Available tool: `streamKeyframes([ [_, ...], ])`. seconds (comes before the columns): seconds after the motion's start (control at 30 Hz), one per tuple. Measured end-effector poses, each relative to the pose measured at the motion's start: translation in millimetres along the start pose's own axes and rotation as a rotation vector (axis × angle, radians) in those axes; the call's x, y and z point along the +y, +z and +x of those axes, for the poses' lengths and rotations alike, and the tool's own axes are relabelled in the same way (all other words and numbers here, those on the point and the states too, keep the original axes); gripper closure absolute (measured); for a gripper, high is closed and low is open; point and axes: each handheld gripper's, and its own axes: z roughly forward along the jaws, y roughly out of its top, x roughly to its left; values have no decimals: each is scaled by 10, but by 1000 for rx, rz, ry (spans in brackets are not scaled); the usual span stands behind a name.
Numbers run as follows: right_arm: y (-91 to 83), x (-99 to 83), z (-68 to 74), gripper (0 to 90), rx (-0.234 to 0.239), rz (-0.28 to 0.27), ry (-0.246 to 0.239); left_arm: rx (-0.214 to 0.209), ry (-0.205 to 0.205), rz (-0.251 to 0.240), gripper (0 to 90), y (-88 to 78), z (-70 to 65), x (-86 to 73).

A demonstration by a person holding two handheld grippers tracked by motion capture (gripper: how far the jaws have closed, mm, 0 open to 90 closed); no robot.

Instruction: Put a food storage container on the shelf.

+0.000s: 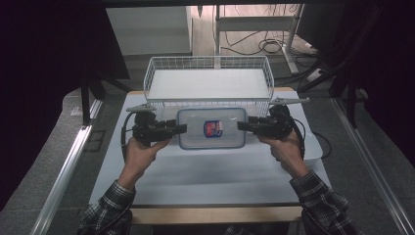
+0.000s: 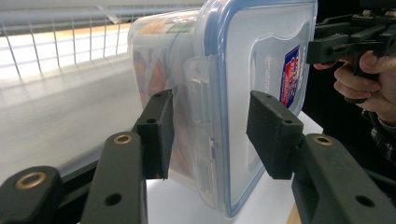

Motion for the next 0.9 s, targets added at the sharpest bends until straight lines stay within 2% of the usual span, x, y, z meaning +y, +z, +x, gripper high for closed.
streamKeyframes([
  [0.43, 16, 393, -46, 500, -4, -34, 3, 12, 7, -23, 522, -45, 64, 387],
  [0.67, 35, 673, -98, 497, -18, -53, 3, 10, 3, -39, 522, -39, 160, 670],
  [0.9, 68, 838, -171, 497, -18, -67, 9, 14, 1, -44, 521, -20, 231, 860],
])
